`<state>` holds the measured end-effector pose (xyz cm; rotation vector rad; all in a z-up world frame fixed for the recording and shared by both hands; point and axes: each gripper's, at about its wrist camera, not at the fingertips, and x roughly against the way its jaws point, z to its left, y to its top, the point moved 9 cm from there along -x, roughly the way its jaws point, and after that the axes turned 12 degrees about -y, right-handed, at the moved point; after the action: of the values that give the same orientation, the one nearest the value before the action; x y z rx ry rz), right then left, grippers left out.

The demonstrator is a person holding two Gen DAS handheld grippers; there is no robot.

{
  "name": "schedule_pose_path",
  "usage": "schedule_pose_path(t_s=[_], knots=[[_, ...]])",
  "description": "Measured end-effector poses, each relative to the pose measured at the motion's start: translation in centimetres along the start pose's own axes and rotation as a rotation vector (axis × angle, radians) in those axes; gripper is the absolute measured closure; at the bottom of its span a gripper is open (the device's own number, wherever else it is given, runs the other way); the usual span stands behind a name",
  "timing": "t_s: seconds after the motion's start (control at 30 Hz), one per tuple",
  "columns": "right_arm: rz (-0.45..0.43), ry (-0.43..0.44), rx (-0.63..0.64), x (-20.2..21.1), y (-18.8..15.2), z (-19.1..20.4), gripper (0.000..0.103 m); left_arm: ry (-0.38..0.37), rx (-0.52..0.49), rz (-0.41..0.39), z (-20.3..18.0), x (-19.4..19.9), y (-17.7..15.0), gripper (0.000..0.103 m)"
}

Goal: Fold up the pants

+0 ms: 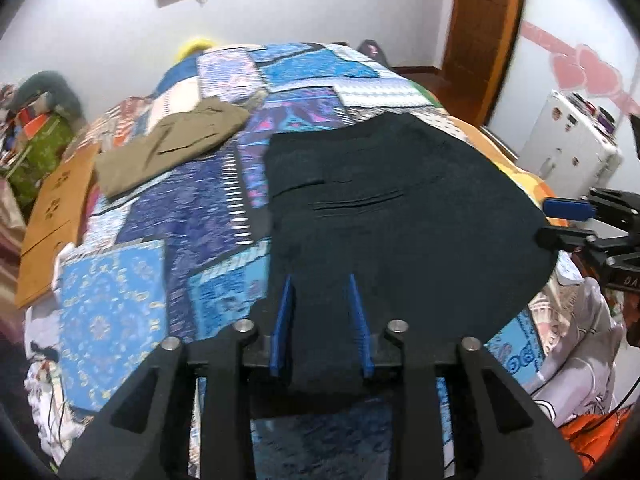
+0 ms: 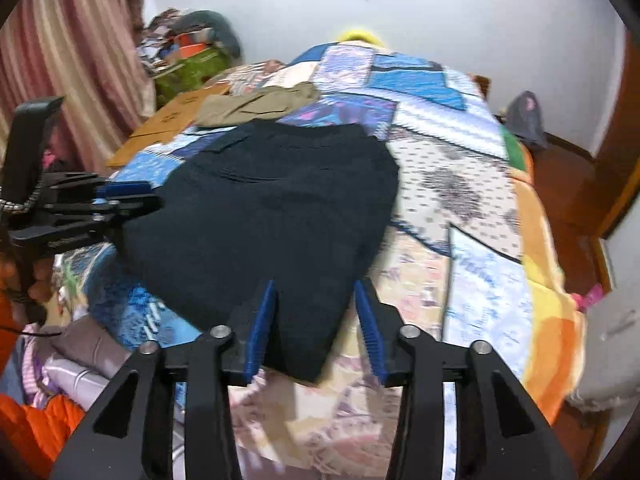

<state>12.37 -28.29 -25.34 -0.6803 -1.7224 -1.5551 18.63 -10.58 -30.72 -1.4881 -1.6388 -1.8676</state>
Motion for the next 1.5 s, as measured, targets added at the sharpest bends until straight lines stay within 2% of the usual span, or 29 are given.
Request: schedule_pose_path(t_s=[0.13,0.17,0.23,0.3,0.37,0.43,0.6,0.77,0.83,0.97,1.03,1.2,1.27,1.4,1.5], knots=[[0.0,-0.017,-0.068,0.0,0.6,-2.0,0.063,0.038,0.041,-0.019,1.9,0.9,0.6,0.04],[-0.001,-0.029,-0.08,-0.1,0.8,-2.5,0.063,0.043,0.047,-0.028,2.2,1.0,0.9,0.035],[-0.002,-0.031,-0.105,-0.3,1.3,-3.0,0.054,0.029,0.053,-0.026,2.4,0.9,1.5,0.034],[-0.005,-0.011,-0.132,-0.6,1.8,-3.2,0.048,-0.019,0.058,-0.005,2.1,0.3,2.1,0.031],[0.0,0.005,-0.141,-1.0,2.0,-2.9,0.044,-0.049,0.07,0.005,2.0,-0.5,2.5,0.025],[0.019,0.024,-0.143,-1.9,2.1,-2.7,0.038,-0.078,0.082,0.032,2.0,-1.9,2.8,0.025],[0.081,0.092,-0.157,-4.3,1.4,-2.1,0.037,-0.143,0.127,0.111,2.2,-5.2,2.3,0.024],[0.13,0.195,-0.215,-5.9,1.5,-2.0,0.033,-0.241,0.193,0.148,2.5,-6.9,2.5,0.021],[0.157,0.23,-0.226,-6.6,1.6,-1.9,0.028,-0.29,0.227,0.175,2.6,-7.6,2.6,0.02],[0.165,0.247,-0.207,-7.2,1.7,-1.6,0.019,-0.352,0.255,0.217,2.4,-8.5,2.8,0.015],[0.17,0.262,-0.209,-7.4,1.9,-1.5,0.016,-0.381,0.262,0.231,2.3,-8.9,3.1,0.015],[0.172,0.3,-0.207,-7.8,2.5,-1.1,0.016,-0.424,0.223,0.256,1.4,-9.6,4.0,0.015],[0.172,0.315,-0.206,-8.0,3.0,-1.0,0.017,-0.432,0.205,0.263,1.2,-9.8,4.3,0.02],[0.165,0.334,-0.19,-8.2,4.0,-0.6,0.032,-0.427,0.201,0.252,1.4,-10.0,5.2,0.032],[0.162,0.345,-0.184,-8.3,4.6,-0.4,0.045,-0.385,0.188,0.223,1.8,-9.7,6.2,0.046]])
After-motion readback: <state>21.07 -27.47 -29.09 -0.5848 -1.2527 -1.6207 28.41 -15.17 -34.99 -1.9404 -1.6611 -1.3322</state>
